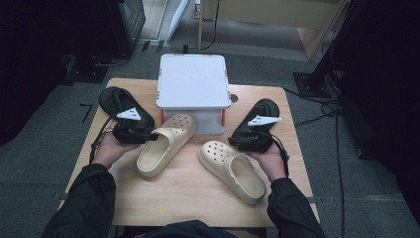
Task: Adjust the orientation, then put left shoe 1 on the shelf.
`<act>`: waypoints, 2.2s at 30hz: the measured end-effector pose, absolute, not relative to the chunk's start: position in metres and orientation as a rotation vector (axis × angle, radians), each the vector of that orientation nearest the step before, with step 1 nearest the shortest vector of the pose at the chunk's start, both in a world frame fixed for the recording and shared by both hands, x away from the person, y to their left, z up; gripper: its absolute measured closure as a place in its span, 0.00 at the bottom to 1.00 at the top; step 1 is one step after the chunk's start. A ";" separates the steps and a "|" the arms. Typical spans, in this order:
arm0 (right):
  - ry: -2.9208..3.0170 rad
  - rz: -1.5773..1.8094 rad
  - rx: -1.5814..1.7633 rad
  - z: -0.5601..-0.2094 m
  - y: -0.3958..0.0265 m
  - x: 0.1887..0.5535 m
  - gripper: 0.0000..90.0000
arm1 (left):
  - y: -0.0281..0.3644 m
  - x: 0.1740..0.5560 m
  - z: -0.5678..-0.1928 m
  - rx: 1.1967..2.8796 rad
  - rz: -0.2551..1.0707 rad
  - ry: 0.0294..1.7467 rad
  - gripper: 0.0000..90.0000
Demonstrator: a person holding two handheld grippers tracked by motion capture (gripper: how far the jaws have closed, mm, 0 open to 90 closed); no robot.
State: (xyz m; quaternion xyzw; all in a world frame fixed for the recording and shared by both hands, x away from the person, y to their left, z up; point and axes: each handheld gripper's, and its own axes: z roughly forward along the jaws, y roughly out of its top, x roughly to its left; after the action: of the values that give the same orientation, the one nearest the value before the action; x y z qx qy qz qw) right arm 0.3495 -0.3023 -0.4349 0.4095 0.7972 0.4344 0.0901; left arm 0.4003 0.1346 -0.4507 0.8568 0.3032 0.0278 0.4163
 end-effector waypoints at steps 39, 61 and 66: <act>2.620 1.434 0.946 -0.444 -0.104 0.314 0.81 | 0.189 0.386 -0.441 2.035 0.061 0.851 0.42; 2.705 1.277 0.863 -0.475 -0.057 0.312 0.84 | 0.190 0.386 -0.441 2.030 0.080 0.858 0.42; 2.708 1.293 0.873 -0.475 -0.068 0.310 0.84 | 0.189 0.387 -0.441 2.034 0.076 0.864 0.42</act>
State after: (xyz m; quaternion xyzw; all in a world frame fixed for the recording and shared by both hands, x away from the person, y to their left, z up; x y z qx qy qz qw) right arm 0.3096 -0.0684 -0.4753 0.2792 0.8665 0.4137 0.0083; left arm 0.3866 0.1893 -0.4411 0.8222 0.3490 0.0307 0.4486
